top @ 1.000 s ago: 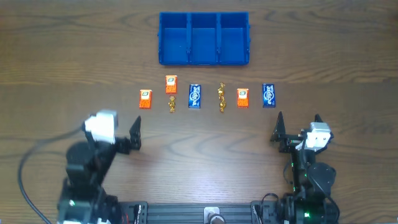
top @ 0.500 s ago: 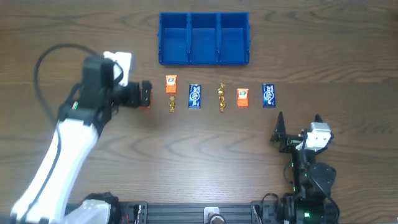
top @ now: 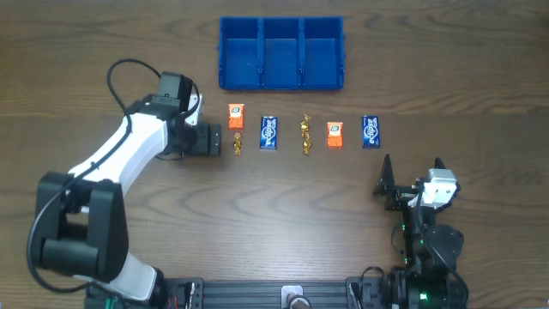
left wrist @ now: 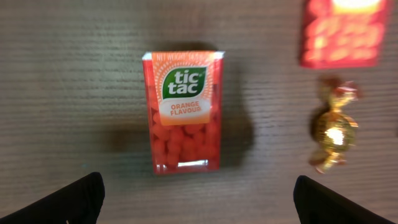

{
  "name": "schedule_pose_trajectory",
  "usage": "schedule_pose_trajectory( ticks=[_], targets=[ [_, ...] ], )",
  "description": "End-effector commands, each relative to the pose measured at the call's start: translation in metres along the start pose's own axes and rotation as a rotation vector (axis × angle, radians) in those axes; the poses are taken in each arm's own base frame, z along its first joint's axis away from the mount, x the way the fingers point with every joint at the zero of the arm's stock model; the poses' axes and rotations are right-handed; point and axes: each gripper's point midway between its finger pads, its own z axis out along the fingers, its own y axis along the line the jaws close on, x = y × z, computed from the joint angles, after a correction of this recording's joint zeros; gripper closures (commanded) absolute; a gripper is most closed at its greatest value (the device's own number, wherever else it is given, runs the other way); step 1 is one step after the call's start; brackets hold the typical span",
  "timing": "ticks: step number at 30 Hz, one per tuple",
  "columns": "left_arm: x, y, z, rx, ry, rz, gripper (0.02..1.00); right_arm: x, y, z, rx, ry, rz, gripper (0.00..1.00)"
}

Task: Sort Candies Into Trays

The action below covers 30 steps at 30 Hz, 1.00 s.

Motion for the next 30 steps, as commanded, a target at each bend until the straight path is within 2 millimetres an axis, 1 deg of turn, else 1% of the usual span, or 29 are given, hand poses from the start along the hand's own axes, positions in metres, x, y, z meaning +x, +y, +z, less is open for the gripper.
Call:
schedule_pose_trajectory(
  ticks=[1,10,15,25,28,30],
  targets=[
    [-0.007,0.006,0.006,-0.047,-0.006,-0.005,0.047,0.001,0.0,0.0,-0.004,0.002,-0.014,0.003],
    [-0.015,0.015,0.012,-0.118,-0.039,0.011,0.06,0.001,0.0,0.0,-0.004,0.002,-0.015,0.003],
    [-0.02,0.011,0.013,-0.141,-0.062,0.066,0.082,0.001,0.0,0.0,-0.004,0.002,-0.014,0.003],
    [-0.022,0.011,0.02,-0.15,-0.064,0.05,0.102,0.001,0.0,0.0,-0.004,0.002,-0.015,0.003],
    [-0.023,0.012,0.024,-0.15,-0.064,0.041,0.117,0.001,0.0,0.0,-0.004,0.002,-0.015,0.003],
    [-0.022,0.012,0.025,-0.151,-0.06,0.041,0.161,0.001,0.0,0.0,-0.004,0.002,-0.015,0.003]
  ],
)
